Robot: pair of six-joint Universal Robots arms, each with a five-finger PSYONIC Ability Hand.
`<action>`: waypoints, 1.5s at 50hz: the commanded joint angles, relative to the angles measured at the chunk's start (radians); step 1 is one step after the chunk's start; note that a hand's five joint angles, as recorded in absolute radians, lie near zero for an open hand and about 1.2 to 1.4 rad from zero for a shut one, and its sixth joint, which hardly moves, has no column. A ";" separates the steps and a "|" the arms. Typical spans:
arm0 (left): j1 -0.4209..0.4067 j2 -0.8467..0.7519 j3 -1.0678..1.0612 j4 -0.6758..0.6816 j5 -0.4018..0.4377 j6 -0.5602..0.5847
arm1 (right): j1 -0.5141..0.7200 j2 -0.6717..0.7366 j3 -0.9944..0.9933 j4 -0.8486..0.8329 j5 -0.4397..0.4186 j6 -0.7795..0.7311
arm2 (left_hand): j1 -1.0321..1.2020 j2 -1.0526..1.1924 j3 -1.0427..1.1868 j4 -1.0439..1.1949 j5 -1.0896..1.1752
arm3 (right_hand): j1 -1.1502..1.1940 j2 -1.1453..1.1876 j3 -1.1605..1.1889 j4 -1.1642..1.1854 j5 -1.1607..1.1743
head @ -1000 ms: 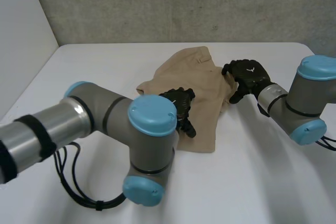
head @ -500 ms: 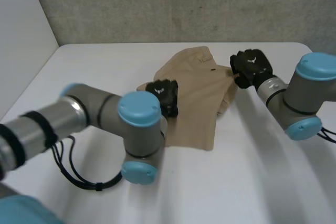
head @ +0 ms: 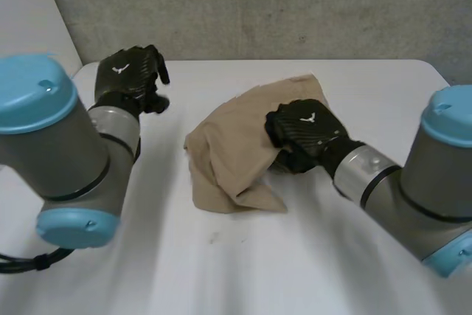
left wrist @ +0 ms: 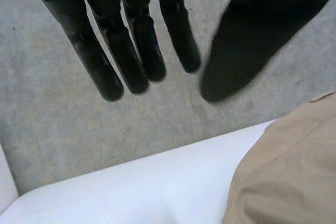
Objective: Fold the shorts.
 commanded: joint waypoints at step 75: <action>-0.180 -0.273 0.044 -0.149 -0.131 -0.461 | 0.084 0.041 0.225 -0.146 0.377 0.238 | 0.574 0.540 0.524 0.525 0.527 | -0.620 -0.811 -0.810 -0.822 -0.795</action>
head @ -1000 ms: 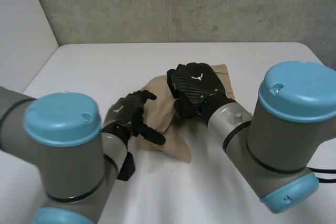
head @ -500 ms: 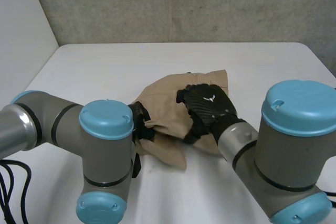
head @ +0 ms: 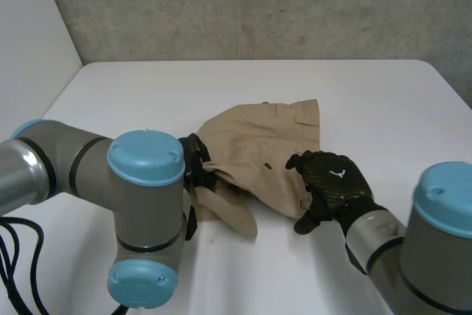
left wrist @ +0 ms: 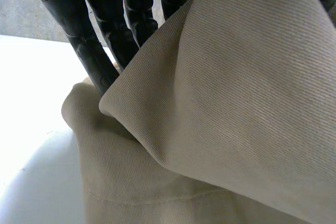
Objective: Fold the shorts.
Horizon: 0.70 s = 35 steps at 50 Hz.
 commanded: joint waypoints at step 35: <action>0.117 0.712 0.128 -0.258 0.360 0.658 | 0.030 -0.393 -0.414 0.113 0.020 -0.558 | 0.264 0.198 0.210 0.206 0.245 | 1.074 0.991 1.027 1.036 1.040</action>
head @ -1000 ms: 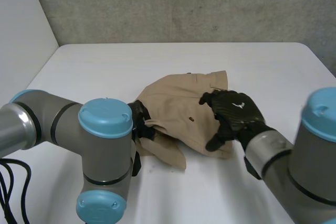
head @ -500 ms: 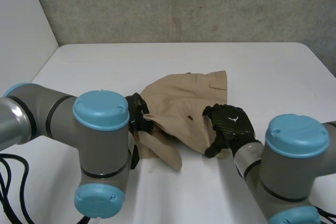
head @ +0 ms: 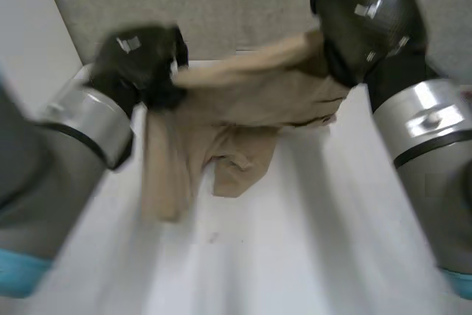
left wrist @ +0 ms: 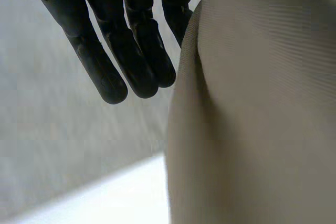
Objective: Fold the shorts.
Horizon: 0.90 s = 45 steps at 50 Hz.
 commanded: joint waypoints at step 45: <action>0.153 -0.676 0.431 0.160 0.212 0.297 | -0.009 0.647 -0.391 0.037 0.113 0.025 | 0.264 0.198 0.206 0.201 0.245 | 0.420 0.214 0.218 0.205 0.244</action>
